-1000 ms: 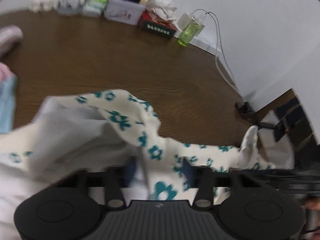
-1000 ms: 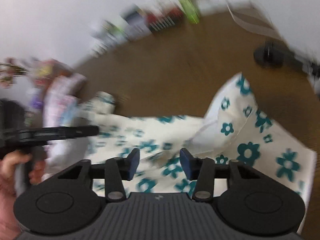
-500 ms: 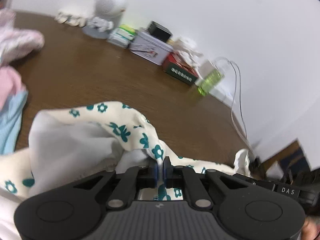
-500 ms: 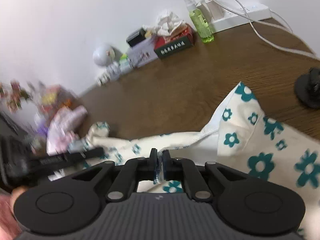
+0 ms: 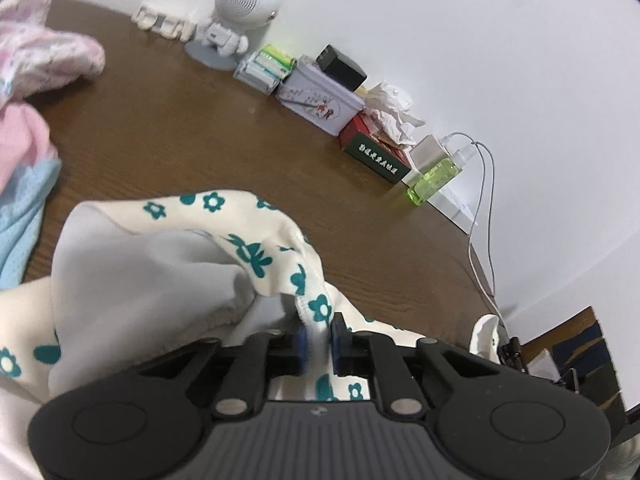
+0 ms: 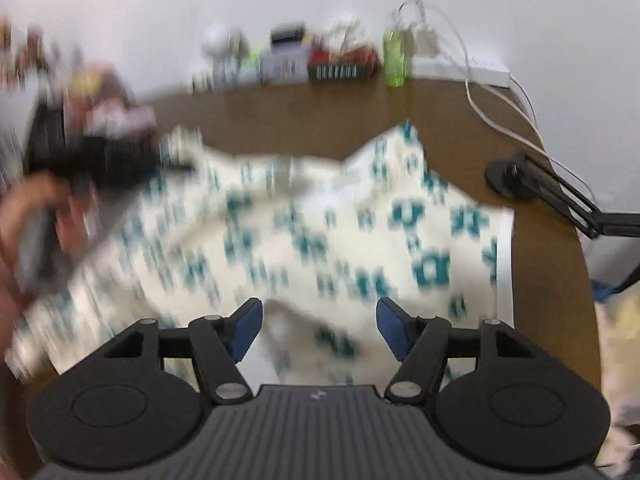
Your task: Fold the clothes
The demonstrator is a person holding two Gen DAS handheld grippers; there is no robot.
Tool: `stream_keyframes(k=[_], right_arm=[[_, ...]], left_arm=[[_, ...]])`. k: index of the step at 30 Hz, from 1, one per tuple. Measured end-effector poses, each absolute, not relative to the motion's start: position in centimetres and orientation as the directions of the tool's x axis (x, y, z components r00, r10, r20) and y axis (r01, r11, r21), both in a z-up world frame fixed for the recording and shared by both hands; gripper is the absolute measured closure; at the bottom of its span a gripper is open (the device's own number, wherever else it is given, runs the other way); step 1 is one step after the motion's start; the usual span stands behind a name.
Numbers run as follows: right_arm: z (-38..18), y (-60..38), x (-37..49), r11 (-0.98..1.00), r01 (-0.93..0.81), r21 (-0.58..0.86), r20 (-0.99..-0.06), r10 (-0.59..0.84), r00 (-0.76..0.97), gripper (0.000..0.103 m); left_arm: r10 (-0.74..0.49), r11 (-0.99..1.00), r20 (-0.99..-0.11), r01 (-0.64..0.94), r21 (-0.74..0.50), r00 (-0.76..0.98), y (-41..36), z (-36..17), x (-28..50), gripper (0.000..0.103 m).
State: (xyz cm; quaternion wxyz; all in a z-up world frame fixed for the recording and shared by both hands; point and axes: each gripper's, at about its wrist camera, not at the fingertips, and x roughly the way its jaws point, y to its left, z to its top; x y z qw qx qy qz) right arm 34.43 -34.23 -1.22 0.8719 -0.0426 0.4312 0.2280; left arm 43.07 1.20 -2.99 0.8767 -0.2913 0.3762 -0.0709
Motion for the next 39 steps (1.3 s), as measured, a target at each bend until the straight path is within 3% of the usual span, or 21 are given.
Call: stream_keyframes(k=[1,2,3,8,10,11,12,13,15,16,19,21,26,27,28,29,30,31,36,39], right_arm=[[-1.6,-34.0,34.1,0.895,-0.438,0.091,-0.768,0.342,0.541,0.049],[-1.5,-34.2,33.8,0.902,-0.427,0.065,-0.762,0.322,0.562,0.075],[-1.2,-34.4,33.8,0.912,-0.406,0.05,-0.761,0.298,0.576,0.096],[0.6,-38.3,33.4,0.942,-0.323,0.09,-0.746,0.279,0.605,0.096],[0.5,-39.4,33.2,0.93,-0.331,0.162,-0.744,0.336,0.578,0.093],[0.5,-39.8,33.1,0.914,-0.345,0.214,-0.737,0.383,0.557,0.088],[0.6,-40.1,33.1,0.899,-0.35,0.263,-0.719,0.424,0.551,0.075],[1.0,-40.6,33.1,0.886,-0.345,0.309,-0.688,0.458,0.563,0.055],[2.0,-41.6,33.7,0.872,-0.318,0.372,-0.624,0.488,0.61,0.041],[2.4,-42.0,34.3,0.874,-0.296,0.385,-0.602,0.48,0.638,0.041],[3.1,-41.6,37.0,0.898,-0.247,0.365,-0.614,0.431,0.661,0.049],[3.0,-39.8,39.1,0.87,-0.288,0.4,-0.622,0.488,0.612,0.056],[1.4,-31.7,44.7,0.826,-0.35,0.442,-0.706,0.561,0.432,0.056],[0.6,-30.5,45.9,0.838,-0.319,0.443,-0.736,0.543,0.405,0.057],[-0.4,-29.8,47.1,0.846,-0.279,0.454,-0.758,0.531,0.379,0.061],[-1.1,-29.4,48.0,0.844,-0.238,0.481,-0.764,0.537,0.358,0.07],[-1.3,-29.6,48.5,0.835,-0.212,0.507,-0.753,0.549,0.362,0.096],[-1.2,-29.9,48.7,0.826,-0.196,0.528,-0.737,0.56,0.378,0.099],[-0.7,-31.6,48.8,0.777,-0.201,0.596,-0.623,0.606,0.495,0.099],[-2.1,-30.9,48.9,0.811,-0.238,0.534,-0.629,0.569,0.53,0.098]], left_arm=[[-0.334,0.824,-0.619,-0.099,-0.558,0.711,1.1,-3.0,43.0,0.098],[-0.324,0.827,-0.62,-0.104,-0.552,0.714,1.0,-3.0,42.9,0.098],[-0.317,0.828,-0.62,-0.108,-0.55,0.718,1.1,-2.9,42.8,0.099],[-0.302,0.82,-0.623,-0.136,-0.555,0.722,1.5,-3.1,42.8,0.099],[-0.316,0.813,-0.62,-0.133,-0.567,0.718,1.5,-3.1,43.0,0.098],[-0.325,0.806,-0.619,-0.133,-0.577,0.715,1.5,-3.2,43.0,0.098],[-0.33,0.799,-0.62,-0.138,-0.585,0.712,1.6,-3.2,42.9,0.097],[-0.334,0.795,-0.62,-0.141,-0.59,0.71,1.8,-3.2,42.9,0.096],[-0.346,0.784,-0.618,-0.144,-0.604,0.706,2.1,-3.2,42.8,0.093],[-0.355,0.777,-0.616,-0.144,-0.613,0.704,2.3,-3.3,42.8,0.091],[-0.382,0.761,-0.603,-0.131,-0.635,0.7,2.7,-3.1,42.8,0.077],[-0.384,0.772,-0.603,-0.115,-0.625,0.699,2.5,-2.9,43.0,0.075],[-0.385,0.786,-0.602,-0.092,-0.611,0.7,1.8,-2.9,43.2,0.078],[-0.383,0.793,-0.608,-0.09,-0.603,0.696,1.7,-3.0,43.2,0.087],[-0.381,0.799,-0.616,-0.089,-0.594,0.69,1.6,-3.0,43.2,0.097],[-0.381,0.801,-0.617,-0.088,-0.592,0.689,1.7,-3.2,43.2,0.098],[-0.382,0.8,-0.616,-0.087,-0.593,0.689,1.8,-3.3,43.2,0.098],[-0.384,0.8,-0.615,-0.085,-0.594,0.689,1.9,-3.4,43.1,0.098],[-0.391,0.787,-0.589,-0.074,-0.612,0.707,1.9,-3.7,43.3,0.099],[-0.38,0.778,-0.578,-0.088,-0.622,0.722,1.7,-4.1,43.7,0.098]])
